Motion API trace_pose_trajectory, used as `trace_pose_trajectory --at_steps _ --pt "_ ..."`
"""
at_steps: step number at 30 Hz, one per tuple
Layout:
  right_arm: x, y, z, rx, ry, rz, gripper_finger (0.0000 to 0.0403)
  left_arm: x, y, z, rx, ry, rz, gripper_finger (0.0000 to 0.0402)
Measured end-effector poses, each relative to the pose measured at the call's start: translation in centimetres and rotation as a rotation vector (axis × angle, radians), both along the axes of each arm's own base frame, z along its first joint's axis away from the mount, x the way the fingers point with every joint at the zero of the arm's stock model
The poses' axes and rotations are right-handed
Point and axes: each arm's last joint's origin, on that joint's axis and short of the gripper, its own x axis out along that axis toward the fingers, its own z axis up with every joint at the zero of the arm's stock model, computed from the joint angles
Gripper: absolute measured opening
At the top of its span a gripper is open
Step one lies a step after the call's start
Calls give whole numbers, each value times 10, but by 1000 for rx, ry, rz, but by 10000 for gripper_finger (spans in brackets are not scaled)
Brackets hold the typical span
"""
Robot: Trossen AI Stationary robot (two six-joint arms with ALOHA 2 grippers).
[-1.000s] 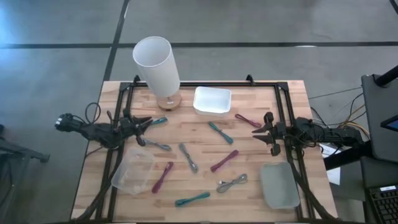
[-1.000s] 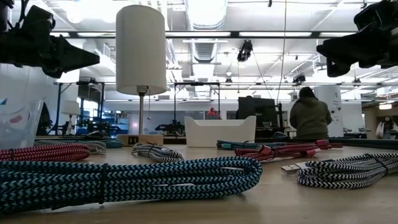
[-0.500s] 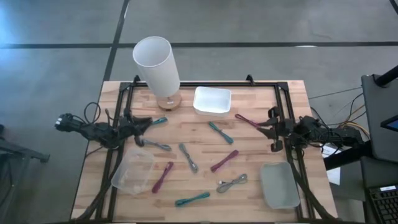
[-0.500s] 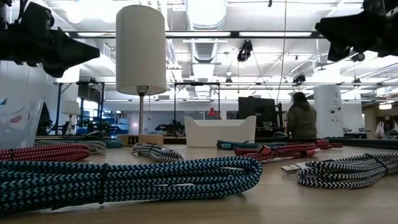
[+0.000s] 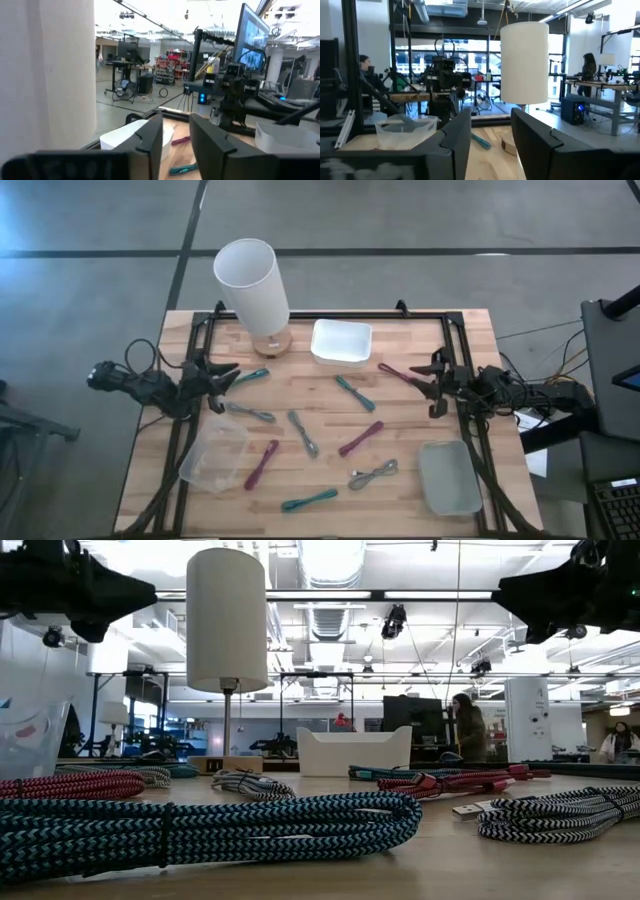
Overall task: Pick & Place USB Port
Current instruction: Put the top left blue black charger cable into the transparent bin
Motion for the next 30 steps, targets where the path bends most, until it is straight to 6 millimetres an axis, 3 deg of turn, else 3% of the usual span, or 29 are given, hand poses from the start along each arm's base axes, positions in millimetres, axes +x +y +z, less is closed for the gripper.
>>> trace_pose_trajectory --at_steps 9,19,30 --pt "8 0 8 25 -31 7 172 5 -2 13 19 34 1 176" --pt "29 -1 43 -7 95 -5 173 10 -3 33 12 38 11 181" --pt "66 -2 58 93 342 -4 168 25 -7 43 -1 138 63 179"
